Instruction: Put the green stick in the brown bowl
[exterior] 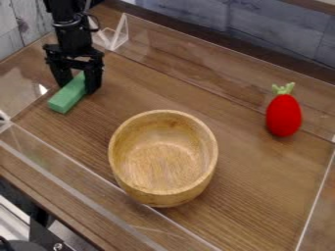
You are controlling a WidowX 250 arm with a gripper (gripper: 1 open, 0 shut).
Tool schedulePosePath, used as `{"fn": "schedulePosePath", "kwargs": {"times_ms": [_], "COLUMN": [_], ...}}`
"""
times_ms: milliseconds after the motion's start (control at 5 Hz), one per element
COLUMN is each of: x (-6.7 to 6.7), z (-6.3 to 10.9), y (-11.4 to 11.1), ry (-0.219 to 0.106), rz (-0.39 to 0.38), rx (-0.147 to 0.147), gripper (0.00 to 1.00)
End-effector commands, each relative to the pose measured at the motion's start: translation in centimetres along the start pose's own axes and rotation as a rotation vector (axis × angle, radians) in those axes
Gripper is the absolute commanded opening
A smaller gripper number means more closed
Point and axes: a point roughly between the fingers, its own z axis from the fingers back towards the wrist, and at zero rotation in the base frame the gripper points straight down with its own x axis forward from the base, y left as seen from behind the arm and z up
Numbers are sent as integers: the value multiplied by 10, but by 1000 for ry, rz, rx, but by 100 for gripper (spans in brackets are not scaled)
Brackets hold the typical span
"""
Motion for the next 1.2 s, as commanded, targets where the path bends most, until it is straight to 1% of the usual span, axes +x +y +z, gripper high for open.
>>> {"fn": "schedulePosePath", "kwargs": {"times_ms": [0, 600, 800, 1000], "x": [9, 10, 9, 6], "z": [18, 15, 13, 22], "y": [18, 28, 28, 28], "ry": [-60, -53, -51, -58], "rz": [39, 65, 69, 80], "rx": [21, 8, 8, 3], "gripper": [100, 100, 0, 0]}}
